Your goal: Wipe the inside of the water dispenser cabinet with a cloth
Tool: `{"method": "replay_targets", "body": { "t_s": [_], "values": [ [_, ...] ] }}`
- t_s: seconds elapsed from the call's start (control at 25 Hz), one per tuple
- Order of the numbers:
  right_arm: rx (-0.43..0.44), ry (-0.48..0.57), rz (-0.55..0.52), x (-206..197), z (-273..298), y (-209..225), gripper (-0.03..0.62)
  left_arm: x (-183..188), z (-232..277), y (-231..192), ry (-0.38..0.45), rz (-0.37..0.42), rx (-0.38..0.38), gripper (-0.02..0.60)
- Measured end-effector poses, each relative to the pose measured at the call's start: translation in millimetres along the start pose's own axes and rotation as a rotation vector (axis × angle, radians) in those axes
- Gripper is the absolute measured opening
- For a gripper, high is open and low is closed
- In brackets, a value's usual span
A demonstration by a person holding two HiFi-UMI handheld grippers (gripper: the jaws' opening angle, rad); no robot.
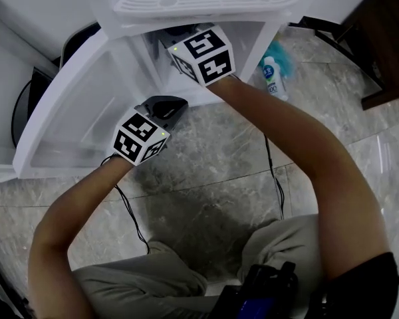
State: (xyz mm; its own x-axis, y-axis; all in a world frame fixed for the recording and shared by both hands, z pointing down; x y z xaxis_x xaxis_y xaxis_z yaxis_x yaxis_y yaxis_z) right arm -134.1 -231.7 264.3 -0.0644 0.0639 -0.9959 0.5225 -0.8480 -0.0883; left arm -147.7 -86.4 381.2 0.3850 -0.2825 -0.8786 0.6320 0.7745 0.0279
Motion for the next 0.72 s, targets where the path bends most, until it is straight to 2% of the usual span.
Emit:
{"method": "replay_targets", "body": {
  "t_s": [0.2, 0.4, 0.72],
  "values": [
    [0.086, -0.140, -0.032, -24, -40, -8, 0.113, 5, 3, -4, -0.021, 0.039, 0.031, 0.006],
    [0.110, -0.243, -0.038, -41, -87, 2, 0.114, 8, 14, -10, -0.075, 0.146, 0.054, 0.006],
    [0.196, -0.398, -0.102, -68, -147, 7, 0.114, 23, 29, -15, -0.107, 0.223, 0.080, 0.006]
  ]
}}
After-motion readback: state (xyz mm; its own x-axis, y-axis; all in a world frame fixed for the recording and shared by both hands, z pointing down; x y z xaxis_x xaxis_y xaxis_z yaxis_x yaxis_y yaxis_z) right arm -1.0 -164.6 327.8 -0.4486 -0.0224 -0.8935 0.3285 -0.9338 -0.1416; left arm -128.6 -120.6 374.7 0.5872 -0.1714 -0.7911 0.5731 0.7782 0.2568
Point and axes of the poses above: the fingertips, and each gripper's own axes: z forward along the fingers, y to its right, x out of its top, the point moved 7 cm from there along -z, backward along the fingers, and after that the axes turned 4 degrees about z, right-handed, at the moved point
